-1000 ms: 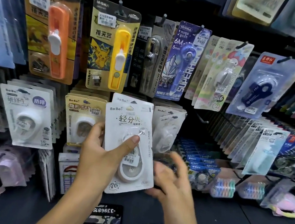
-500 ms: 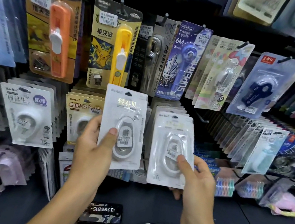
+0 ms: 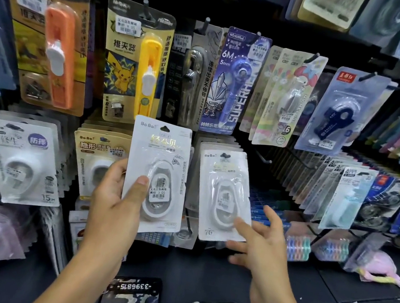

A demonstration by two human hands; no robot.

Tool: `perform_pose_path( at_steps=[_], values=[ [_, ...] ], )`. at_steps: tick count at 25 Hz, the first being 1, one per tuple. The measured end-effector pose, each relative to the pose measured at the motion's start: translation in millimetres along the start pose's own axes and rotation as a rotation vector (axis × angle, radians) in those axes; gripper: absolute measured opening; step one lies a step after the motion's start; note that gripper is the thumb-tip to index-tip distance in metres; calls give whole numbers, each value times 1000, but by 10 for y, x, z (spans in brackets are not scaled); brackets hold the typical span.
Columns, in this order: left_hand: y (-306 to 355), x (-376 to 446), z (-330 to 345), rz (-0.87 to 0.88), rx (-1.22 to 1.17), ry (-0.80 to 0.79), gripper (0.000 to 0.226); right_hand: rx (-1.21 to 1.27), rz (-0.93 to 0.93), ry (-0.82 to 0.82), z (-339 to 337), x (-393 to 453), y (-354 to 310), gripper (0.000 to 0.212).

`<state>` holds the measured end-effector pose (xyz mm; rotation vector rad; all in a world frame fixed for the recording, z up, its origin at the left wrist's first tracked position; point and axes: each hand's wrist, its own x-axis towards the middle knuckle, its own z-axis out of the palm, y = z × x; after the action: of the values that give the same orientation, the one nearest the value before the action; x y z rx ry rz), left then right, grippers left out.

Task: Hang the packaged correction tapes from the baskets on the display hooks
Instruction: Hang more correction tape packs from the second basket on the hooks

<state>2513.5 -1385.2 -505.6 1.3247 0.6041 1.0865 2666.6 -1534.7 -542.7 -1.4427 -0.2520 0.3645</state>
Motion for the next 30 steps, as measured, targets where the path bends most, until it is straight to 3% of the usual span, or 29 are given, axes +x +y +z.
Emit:
perform_pose_path(
  at_steps=[2, 4, 6, 9, 10, 13, 14, 19, 23, 25, 26, 28, 30],
  values=[
    [-30, 1, 29, -6, 20, -19, 29, -93, 20, -16, -31, -45, 116, 56],
    [-82, -24, 100, -35, 19, -86, 29, -57, -55, -173, 81, -145, 166, 57],
    [-118, -67, 209, -127, -50, -245, 30, -8, -192, -336, 273, -223, 149, 70],
    [-158, -65, 275, -144, -45, -425, 31, 82, -351, -257, 440, -160, 26, 66],
    [-166, -29, 247, -37, 129, -424, 32, 108, -343, -212, 434, -100, -28, 58],
    [-222, 122, 94, 407, 954, -312, 52, 40, -269, -104, 256, 81, -132, 38],
    [-228, 178, 61, 432, 1084, -300, 59, 35, -255, -88, 188, 108, -130, 34],
    [-282, 384, -28, 376, 1276, -349, 69, -139, -346, -117, 134, 77, 58, 30],
    [-322, 376, -48, 387, 1267, -357, 71, -1, -259, -40, 162, 186, 22, 27],
    [-352, 387, -60, 366, 1275, -345, 72, -224, -264, -96, 128, 186, 67, 32],
    [-365, 387, -62, 361, 1282, -345, 72, -466, -325, -82, 98, 171, 125, 41],
    [-398, 369, -46, 383, 1314, -360, 74, -927, -648, 6, 59, 139, 257, 54],
    [-438, 345, -30, 413, 1325, -375, 74, -1218, -958, -42, 95, 190, 336, 55]
  ],
)
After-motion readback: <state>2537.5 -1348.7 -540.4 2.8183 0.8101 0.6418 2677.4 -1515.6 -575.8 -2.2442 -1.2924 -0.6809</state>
